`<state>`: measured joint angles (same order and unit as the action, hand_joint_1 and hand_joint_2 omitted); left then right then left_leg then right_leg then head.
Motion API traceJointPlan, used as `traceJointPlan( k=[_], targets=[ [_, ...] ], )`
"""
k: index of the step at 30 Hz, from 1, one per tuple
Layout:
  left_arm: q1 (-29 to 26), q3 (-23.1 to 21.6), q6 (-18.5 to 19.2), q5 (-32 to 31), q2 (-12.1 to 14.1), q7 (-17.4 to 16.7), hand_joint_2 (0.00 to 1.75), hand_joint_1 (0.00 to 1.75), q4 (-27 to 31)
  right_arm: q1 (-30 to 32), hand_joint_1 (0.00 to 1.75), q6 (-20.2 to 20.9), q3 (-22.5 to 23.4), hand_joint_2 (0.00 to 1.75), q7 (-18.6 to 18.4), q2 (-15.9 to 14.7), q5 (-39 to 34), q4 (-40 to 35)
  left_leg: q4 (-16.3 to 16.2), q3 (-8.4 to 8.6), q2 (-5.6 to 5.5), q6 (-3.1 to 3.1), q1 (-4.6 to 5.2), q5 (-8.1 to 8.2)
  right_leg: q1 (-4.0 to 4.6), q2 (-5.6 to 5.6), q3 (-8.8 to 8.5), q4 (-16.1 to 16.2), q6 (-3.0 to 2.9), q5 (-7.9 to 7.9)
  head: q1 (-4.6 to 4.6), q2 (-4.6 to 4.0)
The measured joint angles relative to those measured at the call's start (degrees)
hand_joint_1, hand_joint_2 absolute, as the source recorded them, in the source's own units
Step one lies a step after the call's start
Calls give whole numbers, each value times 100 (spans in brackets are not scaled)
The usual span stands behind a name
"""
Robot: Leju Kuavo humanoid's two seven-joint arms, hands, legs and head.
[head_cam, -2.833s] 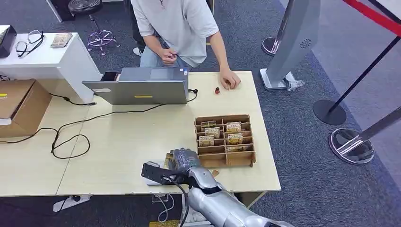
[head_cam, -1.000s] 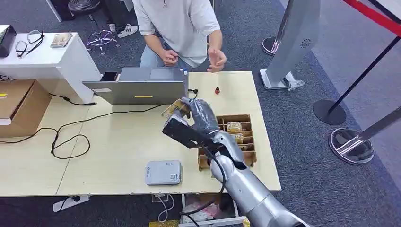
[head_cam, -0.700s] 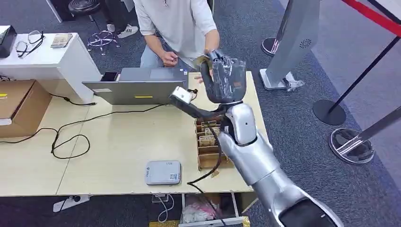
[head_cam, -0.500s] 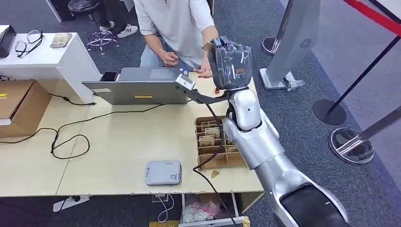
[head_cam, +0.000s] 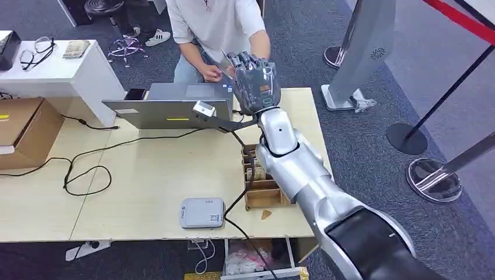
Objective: Pass the card to the sensor for recognition and then transmit it.
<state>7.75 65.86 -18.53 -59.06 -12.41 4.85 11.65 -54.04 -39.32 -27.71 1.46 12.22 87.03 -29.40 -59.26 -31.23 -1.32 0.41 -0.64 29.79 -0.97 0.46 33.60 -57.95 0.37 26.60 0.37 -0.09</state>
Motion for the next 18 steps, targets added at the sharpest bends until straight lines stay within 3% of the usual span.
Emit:
traceJointPlan(
  k=[8,9,15,18],
  targets=[
    [0,0,-2,4,-2,0,0,0,0,-37,0,0,0,175,0,37,-11,188,-1,0,0,0,-1,1,1,0,1,1,0,0,-2,0],
    [0,0,-2,4,-2,0,0,0,0,-40,0,0,0,0,0,39,-11,199,0,0,0,0,-1,1,2,0,2,1,0,0,-2,0],
    [0,2,-22,20,-2,-9,0,0,0,-45,0,-2,0,0,15,39,-197,225,0,1,1,0,-1,0,2,1,2,1,0,0,0,0],
    [0,7,-48,31,-2,-9,0,0,0,-26,0,-26,20,0,300,39,-545,203,-1,2,1,0,-1,0,2,1,1,1,0,0,-2,0]
  ],
)
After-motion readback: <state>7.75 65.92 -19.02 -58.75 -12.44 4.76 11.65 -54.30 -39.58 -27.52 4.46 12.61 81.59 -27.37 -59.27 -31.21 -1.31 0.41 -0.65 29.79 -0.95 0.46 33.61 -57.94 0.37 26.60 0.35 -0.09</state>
